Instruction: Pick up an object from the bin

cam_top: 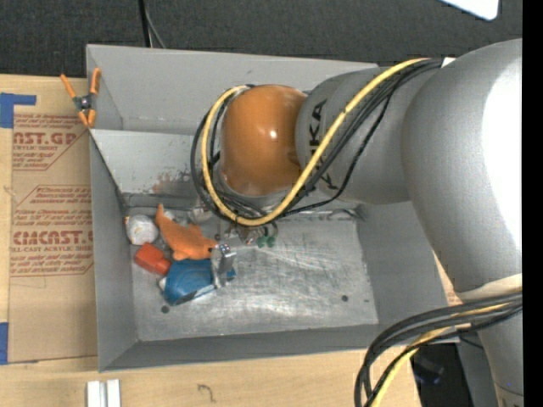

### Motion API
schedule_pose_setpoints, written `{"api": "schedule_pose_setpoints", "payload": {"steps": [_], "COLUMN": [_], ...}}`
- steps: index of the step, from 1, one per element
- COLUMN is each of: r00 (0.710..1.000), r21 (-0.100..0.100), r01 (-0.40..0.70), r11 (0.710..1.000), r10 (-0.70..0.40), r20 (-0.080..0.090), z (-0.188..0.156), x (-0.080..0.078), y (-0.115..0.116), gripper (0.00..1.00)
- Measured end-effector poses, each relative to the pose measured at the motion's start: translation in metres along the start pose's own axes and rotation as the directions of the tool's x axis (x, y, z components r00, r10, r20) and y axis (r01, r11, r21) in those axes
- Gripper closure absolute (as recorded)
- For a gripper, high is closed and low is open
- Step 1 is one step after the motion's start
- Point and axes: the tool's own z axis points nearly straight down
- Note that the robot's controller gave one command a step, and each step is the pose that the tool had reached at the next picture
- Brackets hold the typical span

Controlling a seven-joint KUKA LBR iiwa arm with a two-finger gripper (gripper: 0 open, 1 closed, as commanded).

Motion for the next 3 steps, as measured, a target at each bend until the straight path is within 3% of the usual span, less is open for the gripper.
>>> {"api": "schedule_pose_setpoints", "payload": {"steps": [1, 2, 3], "r00": [0.986, 0.986, 0.970], "r21": [0.000, 0.000, -0.002], "r01": [0.169, 0.169, 0.241], "r11": [0.986, 0.986, 0.970], "r10": [-0.169, -0.169, -0.241], "r20": [0.010, 0.009, -0.007], "z": [0.025, 0.025, -0.003], "x": [-0.002, -0.001, 0.001], "y": [-0.003, -0.003, -0.003], "gripper": [1.00, 1.00, 1.00]}}
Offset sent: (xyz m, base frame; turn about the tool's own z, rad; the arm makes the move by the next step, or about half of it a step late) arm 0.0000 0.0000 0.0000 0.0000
